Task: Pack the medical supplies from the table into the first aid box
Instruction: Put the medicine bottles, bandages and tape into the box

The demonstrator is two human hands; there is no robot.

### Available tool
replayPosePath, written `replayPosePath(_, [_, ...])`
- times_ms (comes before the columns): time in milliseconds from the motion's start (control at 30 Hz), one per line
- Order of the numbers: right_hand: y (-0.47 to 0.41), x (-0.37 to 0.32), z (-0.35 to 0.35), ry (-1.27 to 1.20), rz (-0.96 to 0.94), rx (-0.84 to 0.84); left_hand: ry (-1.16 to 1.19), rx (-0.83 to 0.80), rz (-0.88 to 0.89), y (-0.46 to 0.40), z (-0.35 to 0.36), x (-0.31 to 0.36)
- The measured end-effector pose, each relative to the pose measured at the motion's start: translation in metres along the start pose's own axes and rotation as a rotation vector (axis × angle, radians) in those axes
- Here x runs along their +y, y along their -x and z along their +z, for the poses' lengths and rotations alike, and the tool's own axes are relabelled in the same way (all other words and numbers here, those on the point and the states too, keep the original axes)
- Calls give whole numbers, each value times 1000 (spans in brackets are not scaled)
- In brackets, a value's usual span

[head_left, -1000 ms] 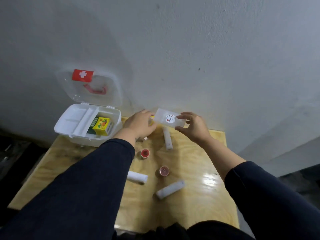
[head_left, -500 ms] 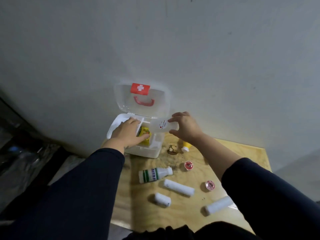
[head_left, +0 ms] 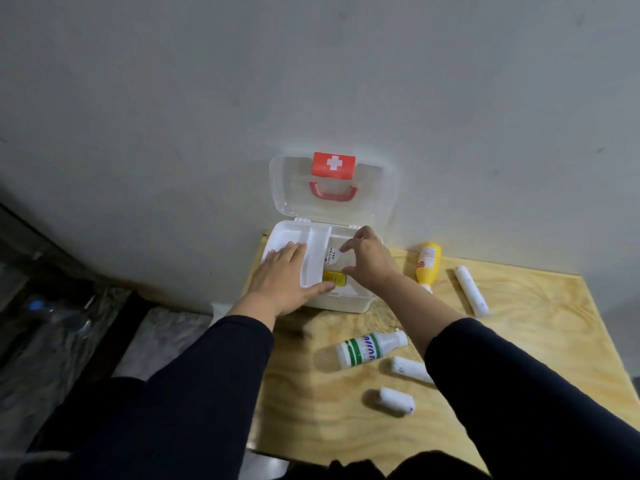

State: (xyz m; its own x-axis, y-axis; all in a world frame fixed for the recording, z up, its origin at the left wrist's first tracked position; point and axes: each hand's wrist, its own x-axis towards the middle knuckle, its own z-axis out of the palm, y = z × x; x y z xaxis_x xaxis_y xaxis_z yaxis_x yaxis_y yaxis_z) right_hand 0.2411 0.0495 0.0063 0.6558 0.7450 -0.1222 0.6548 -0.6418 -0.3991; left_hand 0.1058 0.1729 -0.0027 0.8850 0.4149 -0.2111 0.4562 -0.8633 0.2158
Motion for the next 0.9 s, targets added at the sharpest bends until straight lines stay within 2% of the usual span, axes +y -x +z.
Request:
replayPosePath(300, [-2, -9, 6, -26, -3, 8, -30, 36, 21, 1, 3, 2])
replayPosePath(467, [28, 13, -13, -111, -34, 179, -57, 50, 29, 0, 6, 1])
replayPosePath(600, [62, 37, -25, -169, 27, 285, -67, 53, 25, 2, 8, 1])
replayPosePath(767, [106, 62, -15, -253, 170, 69, -104, 51, 25, 1, 12, 0])
replayPosePath(900, [123, 73, 9, -269, 202, -94, -122, 44, 28, 0, 11, 0])
